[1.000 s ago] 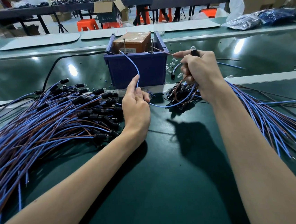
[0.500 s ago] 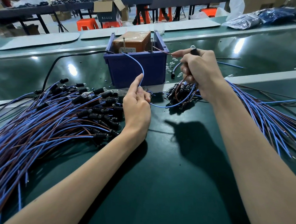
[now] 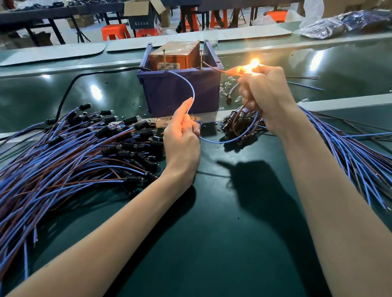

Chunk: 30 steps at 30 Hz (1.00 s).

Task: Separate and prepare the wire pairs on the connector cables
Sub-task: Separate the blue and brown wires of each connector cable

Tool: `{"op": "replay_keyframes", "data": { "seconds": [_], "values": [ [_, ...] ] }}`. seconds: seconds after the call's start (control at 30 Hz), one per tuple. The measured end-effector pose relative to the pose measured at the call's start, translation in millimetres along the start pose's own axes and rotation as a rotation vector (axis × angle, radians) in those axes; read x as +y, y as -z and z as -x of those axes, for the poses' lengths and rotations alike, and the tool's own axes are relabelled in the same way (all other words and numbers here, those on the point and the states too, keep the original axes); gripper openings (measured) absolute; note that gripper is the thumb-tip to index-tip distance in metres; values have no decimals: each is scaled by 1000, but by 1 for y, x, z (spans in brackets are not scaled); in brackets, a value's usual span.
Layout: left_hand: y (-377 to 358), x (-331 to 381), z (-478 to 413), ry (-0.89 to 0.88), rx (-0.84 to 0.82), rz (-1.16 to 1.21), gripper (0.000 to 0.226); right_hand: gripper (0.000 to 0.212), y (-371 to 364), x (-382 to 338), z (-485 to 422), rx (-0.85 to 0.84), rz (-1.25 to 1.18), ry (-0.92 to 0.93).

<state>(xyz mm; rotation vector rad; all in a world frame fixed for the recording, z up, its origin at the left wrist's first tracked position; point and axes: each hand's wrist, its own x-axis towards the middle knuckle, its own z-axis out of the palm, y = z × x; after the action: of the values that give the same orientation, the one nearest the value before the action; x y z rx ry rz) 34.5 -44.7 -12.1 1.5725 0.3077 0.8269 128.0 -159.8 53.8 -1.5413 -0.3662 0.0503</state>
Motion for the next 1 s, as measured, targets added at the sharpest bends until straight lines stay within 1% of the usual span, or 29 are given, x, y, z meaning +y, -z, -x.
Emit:
{"op": "replay_keyframes", "data": {
  "seconds": [0.07,0.13,0.17,0.2,0.3,0.33,0.37,0.4,0.47,0.53,0.57,0.67,0.7,0.8,0.87,0.93,0.97,1.0],
  "values": [
    [0,0,0,12,7,6,47,26,0,-1,2,-2,16,-5],
    [1,1,1,32,-6,20,42,21,2,-4,4,-53,47,-9],
    [1,3,1,44,-20,26,40,21,4,-6,6,-126,81,-18],
    [2,4,2,53,-34,38,40,23,5,-9,8,-238,142,-37],
    [4,8,4,36,-39,42,54,16,7,-18,19,-624,412,-148],
    [4,9,5,26,-33,19,60,19,7,-21,22,-699,478,-194],
    [4,9,6,19,-31,-8,66,25,6,-23,24,-733,536,-226],
    [4,9,6,14,-30,-43,69,30,5,-25,24,-724,605,-227],
    [3,9,7,14,-23,-143,67,39,8,-30,20,-610,808,-138],
    [2,9,7,35,-20,-224,49,52,16,-34,15,-432,941,-62],
    [2,10,7,58,-28,-239,38,56,21,-35,12,-334,940,-55],
    [1,13,11,94,-72,-288,19,58,38,-38,2,-45,826,-44],
    [0,14,12,92,-90,-318,19,55,43,-38,-1,49,774,-41],
    [0,13,15,58,-152,-416,39,38,50,-40,-4,249,532,11],
    [0,14,17,7,-258,-387,39,31,52,-41,-4,332,433,60],
    [1,18,22,-30,-468,-289,29,16,53,-42,-5,400,471,96],
    [3,20,26,-44,-596,-242,23,15,51,-43,-6,437,496,100],
    [4,22,28,-59,-721,-212,19,24,50,-43,-6,473,516,97]
  ]
}}
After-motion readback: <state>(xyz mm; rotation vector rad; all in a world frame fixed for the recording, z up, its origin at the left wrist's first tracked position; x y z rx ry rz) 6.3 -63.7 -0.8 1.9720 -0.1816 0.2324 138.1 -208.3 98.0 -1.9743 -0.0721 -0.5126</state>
